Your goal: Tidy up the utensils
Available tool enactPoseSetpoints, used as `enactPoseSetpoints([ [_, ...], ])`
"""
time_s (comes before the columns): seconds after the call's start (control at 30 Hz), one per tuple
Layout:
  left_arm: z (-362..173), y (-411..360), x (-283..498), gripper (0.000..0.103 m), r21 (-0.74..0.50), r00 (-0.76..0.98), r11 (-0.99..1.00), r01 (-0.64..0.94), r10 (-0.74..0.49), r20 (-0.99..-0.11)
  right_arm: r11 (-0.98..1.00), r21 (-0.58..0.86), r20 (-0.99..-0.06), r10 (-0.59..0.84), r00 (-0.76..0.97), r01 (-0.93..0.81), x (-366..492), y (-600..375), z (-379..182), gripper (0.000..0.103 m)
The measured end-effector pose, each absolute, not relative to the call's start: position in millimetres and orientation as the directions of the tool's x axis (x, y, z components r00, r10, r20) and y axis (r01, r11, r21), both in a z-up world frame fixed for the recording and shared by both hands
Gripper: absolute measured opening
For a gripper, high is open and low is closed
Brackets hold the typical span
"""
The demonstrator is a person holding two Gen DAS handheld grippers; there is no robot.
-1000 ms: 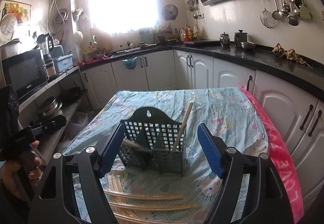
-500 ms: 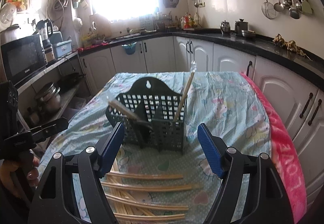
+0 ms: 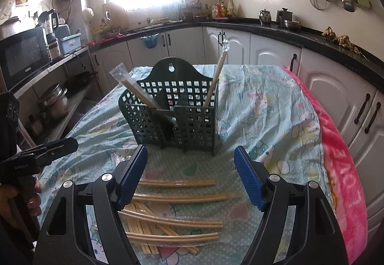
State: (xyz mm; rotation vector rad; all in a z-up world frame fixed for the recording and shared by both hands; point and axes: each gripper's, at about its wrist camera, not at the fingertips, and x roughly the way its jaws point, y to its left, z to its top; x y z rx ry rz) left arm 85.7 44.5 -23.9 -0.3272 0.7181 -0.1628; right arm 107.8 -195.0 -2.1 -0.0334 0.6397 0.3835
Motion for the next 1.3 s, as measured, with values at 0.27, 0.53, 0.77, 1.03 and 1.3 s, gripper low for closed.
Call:
enactPoseSetpoints([
  [0.27,-47,43,81,0.092,-0.361,0.696,0.932,0.038,-0.284,-0.660,0.934,0.077,-0.625,0.317,0.714,-0.348,104,-197,-19,0.072],
  [0.53,-71,46,81,0.087,-0.439,0.638,0.898,0.034,-0.358,-0.682,0.945,0.076,-0.660,0.287,0.694,-0.319,103,-205,-34,0.072],
  [0.77,-88,47,91,0.067,-0.522,0.590,0.853,0.019,-0.431,-0.683,0.952,0.084,-0.685,0.270,0.677,-0.296,108,-212,-47,0.072],
  [1.03,-106,49,104,0.051,-0.592,0.563,0.805,-0.027,-0.477,-0.675,0.964,0.118,-0.727,0.247,0.641,-0.238,122,-226,-66,0.071],
  [1.3,-111,56,115,0.037,-0.609,0.567,0.790,-0.068,-0.472,-0.675,0.954,0.214,-0.779,0.297,0.552,-0.212,141,-228,-84,0.052],
])
